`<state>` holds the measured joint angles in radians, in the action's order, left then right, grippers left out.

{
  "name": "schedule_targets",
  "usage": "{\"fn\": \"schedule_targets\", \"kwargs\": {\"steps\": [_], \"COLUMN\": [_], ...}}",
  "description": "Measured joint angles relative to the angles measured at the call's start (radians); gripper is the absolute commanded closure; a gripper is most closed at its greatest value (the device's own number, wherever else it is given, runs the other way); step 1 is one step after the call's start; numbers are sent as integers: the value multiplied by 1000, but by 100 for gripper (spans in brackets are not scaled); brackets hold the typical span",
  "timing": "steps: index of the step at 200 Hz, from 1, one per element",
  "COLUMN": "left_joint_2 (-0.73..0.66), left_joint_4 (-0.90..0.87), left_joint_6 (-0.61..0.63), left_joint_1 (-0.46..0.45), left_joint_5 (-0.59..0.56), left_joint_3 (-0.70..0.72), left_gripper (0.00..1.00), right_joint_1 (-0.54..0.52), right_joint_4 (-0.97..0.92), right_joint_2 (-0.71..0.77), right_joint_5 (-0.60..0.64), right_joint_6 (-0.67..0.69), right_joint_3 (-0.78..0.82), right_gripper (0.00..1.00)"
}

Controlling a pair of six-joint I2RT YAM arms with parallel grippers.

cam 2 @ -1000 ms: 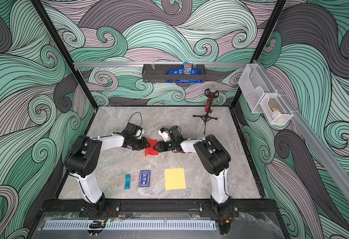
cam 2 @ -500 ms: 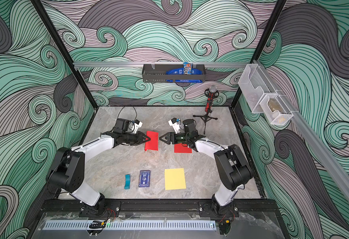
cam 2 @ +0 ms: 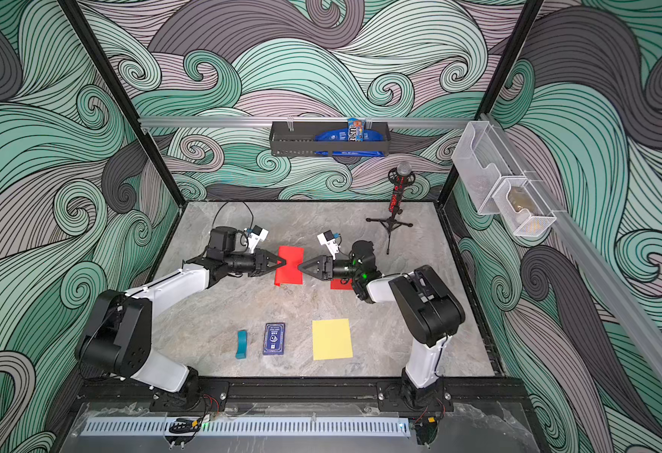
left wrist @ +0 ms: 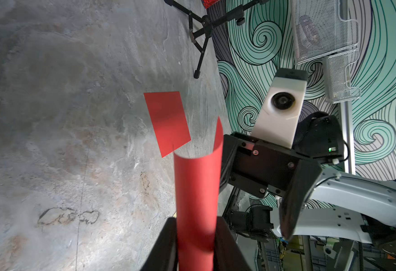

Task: Fold the square paper along the opposite sides
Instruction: Pick up the paper from the center of the board.

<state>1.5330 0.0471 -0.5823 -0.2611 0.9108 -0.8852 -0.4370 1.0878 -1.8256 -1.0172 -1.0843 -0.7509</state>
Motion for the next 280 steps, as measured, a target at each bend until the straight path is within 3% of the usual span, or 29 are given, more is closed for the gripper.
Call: {"fn": "schedule_targets", "kwargs": {"steps": [43, 107, 156, 179, 191, 212, 228, 248, 280], "left_joint_2": [-13, -18, -18, -18, -19, -20, -26, -43, -82], "left_joint_4": [21, 36, 43, 43, 43, 39, 34, 44, 147], "left_joint_6": [-13, -14, -14, -14, -14, -13, -5, -21, -84], "left_joint_1": [0, 0, 0, 0, 0, 3, 10, 38, 69], "left_joint_5": [18, 23, 26, 26, 26, 22, 18, 26, 79], "left_joint_3": [6, 9, 16, 17, 17, 17, 16, 16, 40], "left_gripper": [74, 75, 75, 74, 70, 41, 27, 17, 13], "right_joint_1": [3, 15, -16, -16, -11, -4, 13, 35, 48], "right_joint_4": [46, -72, 202, 250, 255, 203, 124, -7, -145], "right_joint_2": [-41, -41, -94, -112, -110, -89, -43, 57, 194], "right_joint_5": [-7, -2, -6, -7, -5, -7, -10, -14, -26], "right_joint_6": [-29, 59, -131, -183, -187, -161, -113, -28, 68], "right_joint_3": [-6, -54, -64, -64, -64, -64, -64, -64, -66], "right_gripper": [32, 35, 66, 89, 100, 100, 100, 100, 100]}}
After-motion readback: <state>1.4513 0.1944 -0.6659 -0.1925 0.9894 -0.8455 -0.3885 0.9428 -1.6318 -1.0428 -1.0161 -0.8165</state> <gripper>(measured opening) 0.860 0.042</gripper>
